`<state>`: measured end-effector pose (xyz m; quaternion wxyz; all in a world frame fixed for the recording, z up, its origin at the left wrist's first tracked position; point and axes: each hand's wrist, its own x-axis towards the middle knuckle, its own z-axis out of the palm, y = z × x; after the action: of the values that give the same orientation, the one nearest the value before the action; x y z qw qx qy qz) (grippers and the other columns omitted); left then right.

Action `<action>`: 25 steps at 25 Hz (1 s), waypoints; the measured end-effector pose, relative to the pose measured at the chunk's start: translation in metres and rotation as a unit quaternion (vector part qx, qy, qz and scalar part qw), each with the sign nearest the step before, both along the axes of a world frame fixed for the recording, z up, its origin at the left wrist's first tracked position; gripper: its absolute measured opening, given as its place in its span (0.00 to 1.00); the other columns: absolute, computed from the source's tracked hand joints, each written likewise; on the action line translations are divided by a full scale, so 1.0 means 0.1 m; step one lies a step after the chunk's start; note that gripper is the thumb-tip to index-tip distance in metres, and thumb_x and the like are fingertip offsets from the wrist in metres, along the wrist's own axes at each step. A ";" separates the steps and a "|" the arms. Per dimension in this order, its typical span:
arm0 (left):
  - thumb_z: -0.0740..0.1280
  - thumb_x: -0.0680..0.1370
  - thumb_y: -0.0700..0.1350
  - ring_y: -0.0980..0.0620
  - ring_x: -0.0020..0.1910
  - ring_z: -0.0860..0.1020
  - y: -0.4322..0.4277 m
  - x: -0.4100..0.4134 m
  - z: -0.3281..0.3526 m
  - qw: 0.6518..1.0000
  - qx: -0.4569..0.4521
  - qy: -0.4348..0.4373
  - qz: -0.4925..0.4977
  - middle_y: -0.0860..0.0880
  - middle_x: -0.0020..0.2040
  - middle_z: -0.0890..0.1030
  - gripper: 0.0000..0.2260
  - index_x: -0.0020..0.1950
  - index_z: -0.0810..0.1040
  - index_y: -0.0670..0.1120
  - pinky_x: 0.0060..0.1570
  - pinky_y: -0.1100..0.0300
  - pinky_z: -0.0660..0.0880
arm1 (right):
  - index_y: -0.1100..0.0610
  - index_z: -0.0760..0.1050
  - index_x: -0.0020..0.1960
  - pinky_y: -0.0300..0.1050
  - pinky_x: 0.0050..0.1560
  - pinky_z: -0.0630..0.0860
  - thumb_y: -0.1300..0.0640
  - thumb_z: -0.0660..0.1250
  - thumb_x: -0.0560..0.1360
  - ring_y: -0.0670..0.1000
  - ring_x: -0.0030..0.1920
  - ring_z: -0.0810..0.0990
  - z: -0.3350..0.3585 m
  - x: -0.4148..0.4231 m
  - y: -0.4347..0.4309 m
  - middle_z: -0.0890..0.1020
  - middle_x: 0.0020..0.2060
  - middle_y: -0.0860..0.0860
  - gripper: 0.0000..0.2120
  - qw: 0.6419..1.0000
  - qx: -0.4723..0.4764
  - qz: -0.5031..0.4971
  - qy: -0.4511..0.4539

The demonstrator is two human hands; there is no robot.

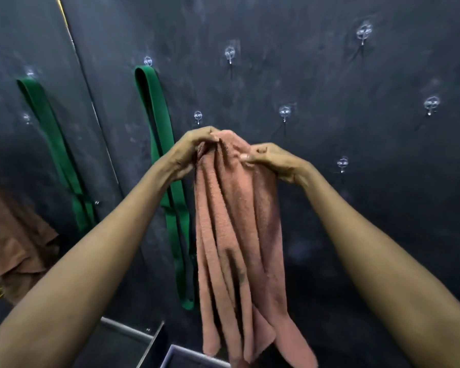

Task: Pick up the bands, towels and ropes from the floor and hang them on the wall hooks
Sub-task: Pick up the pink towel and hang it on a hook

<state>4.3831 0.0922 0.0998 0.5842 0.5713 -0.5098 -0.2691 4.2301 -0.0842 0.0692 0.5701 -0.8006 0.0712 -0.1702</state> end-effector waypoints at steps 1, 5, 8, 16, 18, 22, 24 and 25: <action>0.66 0.72 0.44 0.54 0.39 0.75 0.04 0.04 0.02 1.000 0.028 0.002 -0.012 0.48 0.40 0.78 0.03 0.44 0.78 0.47 0.40 0.61 0.71 | 0.60 0.81 0.58 0.43 0.50 0.79 0.59 0.69 0.77 0.50 0.47 0.81 0.08 0.03 -0.03 0.84 0.50 0.56 0.11 0.999 0.027 -0.019 -0.039; 0.72 0.75 0.47 0.58 0.29 0.69 0.12 0.31 -0.06 0.993 0.054 -0.073 0.077 0.52 0.31 0.74 0.11 0.35 0.75 0.48 0.28 0.66 0.65 | 0.61 0.82 0.55 0.43 0.48 0.77 0.56 0.72 0.74 0.48 0.42 0.80 0.30 0.10 -0.02 0.83 0.47 0.56 0.12 0.996 -0.006 -0.050 -0.071; 0.71 0.74 0.39 0.58 0.27 0.66 0.04 0.46 0.00 0.990 -0.061 0.039 0.122 0.53 0.28 0.72 0.14 0.31 0.71 0.49 0.26 0.65 0.62 | 0.60 0.84 0.49 0.44 0.48 0.79 0.49 0.77 0.70 0.48 0.43 0.82 0.30 0.13 0.00 0.85 0.46 0.52 0.15 0.980 -0.162 -0.040 0.107; 0.73 0.68 0.57 0.58 0.39 0.76 0.15 0.98 -0.17 0.967 0.126 -0.195 0.107 0.54 0.39 0.80 0.15 0.42 0.82 0.44 0.45 0.61 0.71 | 0.55 0.84 0.42 0.40 0.43 0.75 0.51 0.72 0.75 0.43 0.38 0.79 -0.15 0.25 -0.02 0.84 0.38 0.47 0.08 0.988 -0.051 -0.134 0.050; 0.74 0.67 0.65 0.57 0.41 0.75 0.24 1.08 -0.18 0.913 0.261 -0.311 0.045 0.52 0.40 0.80 0.26 0.47 0.83 0.41 0.46 0.59 0.70 | 0.55 0.80 0.40 0.35 0.36 0.70 0.53 0.75 0.72 0.40 0.34 0.74 0.13 0.23 -0.05 0.79 0.33 0.45 0.07 0.983 -0.125 -0.138 0.009; 0.73 0.70 0.63 0.53 0.41 0.73 0.31 1.20 -0.29 0.967 0.168 -0.188 0.042 0.47 0.41 0.78 0.31 0.47 0.80 0.32 0.47 0.59 0.70 | 0.55 0.79 0.36 0.30 0.31 0.65 0.50 0.79 0.68 0.38 0.29 0.70 0.50 0.10 -0.13 0.76 0.26 0.41 0.12 0.947 -0.257 -0.192 0.007; 0.68 0.76 0.59 0.59 0.34 0.72 0.30 1.13 -0.28 0.984 0.079 -0.135 0.089 0.54 0.34 0.77 0.22 0.38 0.80 0.40 0.38 0.64 0.69 | 0.56 0.79 0.37 0.35 0.31 0.65 0.44 0.79 0.66 0.40 0.30 0.68 0.57 0.03 -0.18 0.74 0.28 0.44 0.17 0.939 -0.267 -0.217 0.023; 0.67 0.78 0.58 0.59 0.31 0.69 0.29 1.12 -0.26 0.986 0.034 -0.115 0.120 0.55 0.31 0.74 0.19 0.35 0.78 0.44 0.33 0.63 0.66 | 0.56 0.79 0.38 0.38 0.31 0.64 0.41 0.79 0.65 0.41 0.30 0.68 0.58 0.00 -0.20 0.73 0.29 0.47 0.19 0.934 -0.278 -0.215 0.065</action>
<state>4.4950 0.1212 0.0735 0.5302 0.6749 -0.4917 -0.1470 4.2303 -0.1040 0.1277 0.2692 -0.9017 0.2282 -0.2498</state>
